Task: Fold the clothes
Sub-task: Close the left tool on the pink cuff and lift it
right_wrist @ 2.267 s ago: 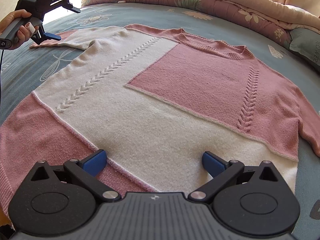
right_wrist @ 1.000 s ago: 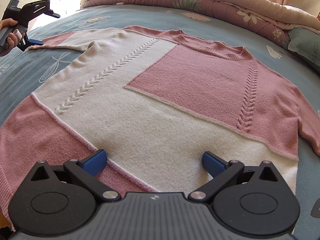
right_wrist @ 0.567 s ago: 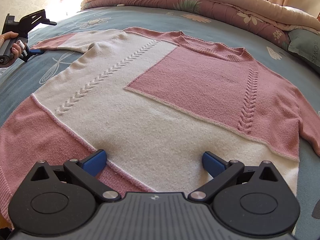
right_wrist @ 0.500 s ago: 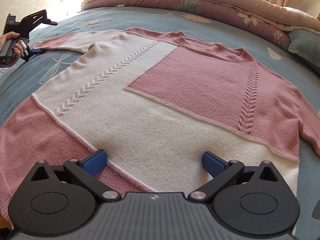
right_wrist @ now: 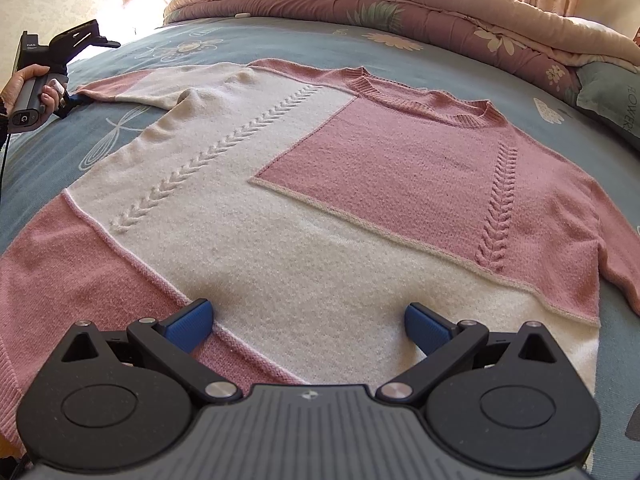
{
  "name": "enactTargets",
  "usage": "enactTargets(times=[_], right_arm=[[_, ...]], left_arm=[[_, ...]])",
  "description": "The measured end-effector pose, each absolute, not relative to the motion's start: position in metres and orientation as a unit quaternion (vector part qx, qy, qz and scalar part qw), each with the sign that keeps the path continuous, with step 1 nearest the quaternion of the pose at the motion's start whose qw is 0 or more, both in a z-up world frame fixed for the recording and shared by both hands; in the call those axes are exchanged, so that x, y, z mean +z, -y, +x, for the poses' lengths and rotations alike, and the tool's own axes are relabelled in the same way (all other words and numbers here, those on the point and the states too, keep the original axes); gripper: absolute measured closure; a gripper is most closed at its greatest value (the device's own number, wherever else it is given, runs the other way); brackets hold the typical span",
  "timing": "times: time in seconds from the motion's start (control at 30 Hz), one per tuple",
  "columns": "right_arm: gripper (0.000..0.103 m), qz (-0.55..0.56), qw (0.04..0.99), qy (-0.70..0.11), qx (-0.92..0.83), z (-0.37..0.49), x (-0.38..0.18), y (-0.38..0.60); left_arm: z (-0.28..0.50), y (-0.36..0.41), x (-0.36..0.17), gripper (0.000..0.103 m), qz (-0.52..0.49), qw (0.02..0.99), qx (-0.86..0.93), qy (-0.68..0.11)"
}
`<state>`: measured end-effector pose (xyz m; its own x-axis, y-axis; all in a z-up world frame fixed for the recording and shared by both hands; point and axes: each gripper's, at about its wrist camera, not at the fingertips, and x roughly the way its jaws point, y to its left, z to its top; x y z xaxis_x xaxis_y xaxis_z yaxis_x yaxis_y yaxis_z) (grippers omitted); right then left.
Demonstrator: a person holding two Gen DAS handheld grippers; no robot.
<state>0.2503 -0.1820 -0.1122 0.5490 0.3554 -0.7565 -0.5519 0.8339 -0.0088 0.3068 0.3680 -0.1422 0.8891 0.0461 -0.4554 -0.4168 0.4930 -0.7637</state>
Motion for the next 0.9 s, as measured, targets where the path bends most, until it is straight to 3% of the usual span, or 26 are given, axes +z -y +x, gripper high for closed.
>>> enactTargets(times=[0.53,0.9], right_arm=[[0.000,-0.120,0.877,-0.389,0.256,0.251,-0.113,0.180],[0.000,-0.124,0.877,-0.391,0.253,0.250,-0.112,0.179]], left_arm=[[0.327,-0.376,-0.145,0.001,-0.460,0.864,0.137,-0.156],[0.336,-0.352,-0.107,0.001,-0.441,0.883,0.079,-0.135]])
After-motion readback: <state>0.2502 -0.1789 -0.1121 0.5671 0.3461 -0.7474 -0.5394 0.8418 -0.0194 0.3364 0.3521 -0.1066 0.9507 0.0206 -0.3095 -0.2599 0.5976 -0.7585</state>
